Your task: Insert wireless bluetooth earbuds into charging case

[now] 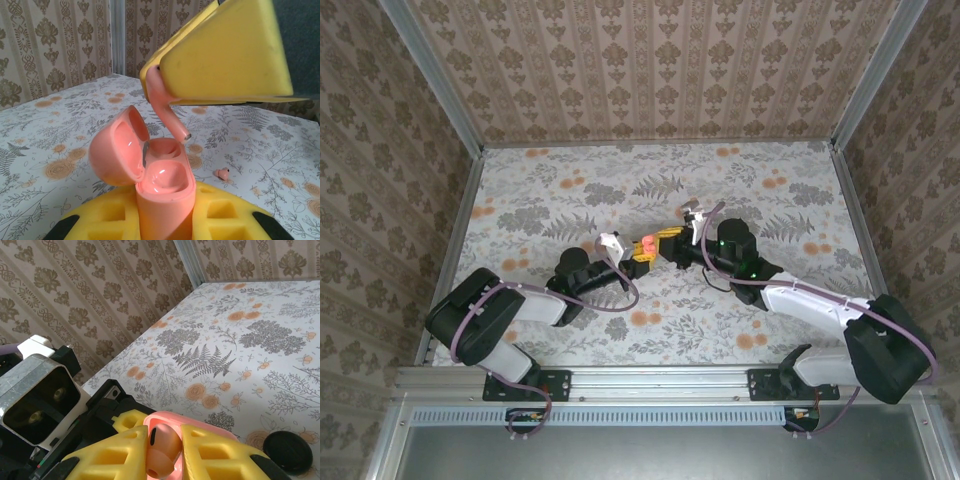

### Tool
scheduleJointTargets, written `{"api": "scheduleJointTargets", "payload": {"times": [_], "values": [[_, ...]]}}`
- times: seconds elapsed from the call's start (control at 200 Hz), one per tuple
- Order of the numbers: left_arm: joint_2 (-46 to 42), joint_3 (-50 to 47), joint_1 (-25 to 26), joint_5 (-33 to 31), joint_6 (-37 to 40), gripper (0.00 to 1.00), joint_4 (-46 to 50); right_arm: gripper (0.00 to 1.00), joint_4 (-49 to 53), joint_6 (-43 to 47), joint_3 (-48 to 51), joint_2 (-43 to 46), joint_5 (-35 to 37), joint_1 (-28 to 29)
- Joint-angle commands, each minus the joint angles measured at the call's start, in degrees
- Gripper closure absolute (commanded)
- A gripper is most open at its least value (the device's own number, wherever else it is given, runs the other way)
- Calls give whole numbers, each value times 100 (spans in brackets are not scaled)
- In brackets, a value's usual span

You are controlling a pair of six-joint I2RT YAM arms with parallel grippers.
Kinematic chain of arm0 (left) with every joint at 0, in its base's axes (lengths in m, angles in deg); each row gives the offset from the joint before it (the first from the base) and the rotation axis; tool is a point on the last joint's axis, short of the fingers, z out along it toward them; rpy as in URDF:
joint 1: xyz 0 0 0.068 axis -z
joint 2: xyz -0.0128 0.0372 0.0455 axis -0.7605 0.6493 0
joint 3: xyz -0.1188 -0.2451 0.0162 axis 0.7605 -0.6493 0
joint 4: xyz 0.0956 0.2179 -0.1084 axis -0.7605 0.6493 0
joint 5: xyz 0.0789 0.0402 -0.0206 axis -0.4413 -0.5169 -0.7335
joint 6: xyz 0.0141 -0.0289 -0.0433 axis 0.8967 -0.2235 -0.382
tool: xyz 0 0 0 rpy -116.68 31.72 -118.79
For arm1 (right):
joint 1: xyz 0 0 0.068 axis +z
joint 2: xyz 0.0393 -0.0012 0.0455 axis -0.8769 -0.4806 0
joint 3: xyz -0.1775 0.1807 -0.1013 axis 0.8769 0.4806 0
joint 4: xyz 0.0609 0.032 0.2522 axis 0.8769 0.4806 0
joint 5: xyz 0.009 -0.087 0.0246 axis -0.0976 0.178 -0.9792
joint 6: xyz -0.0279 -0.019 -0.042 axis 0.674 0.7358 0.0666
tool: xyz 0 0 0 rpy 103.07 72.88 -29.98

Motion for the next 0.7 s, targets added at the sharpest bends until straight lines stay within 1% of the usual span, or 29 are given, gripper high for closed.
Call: {"api": "scheduleJointTargets", "payload": {"times": [0.0,0.345,0.525,0.695], "values": [[-168,150,39,34,-169,84,-234,77,-238,58,18,-118,-126,28],[-363,113,40,-59,-148,83,-234,77,-181,114,65,-132,-83,61],[-416,105,42,-83,-152,83,-234,77,-1,271,105,-19,47,112],[-437,104,44,-100,-143,83,-230,77,109,454,118,87,14,176]]}}
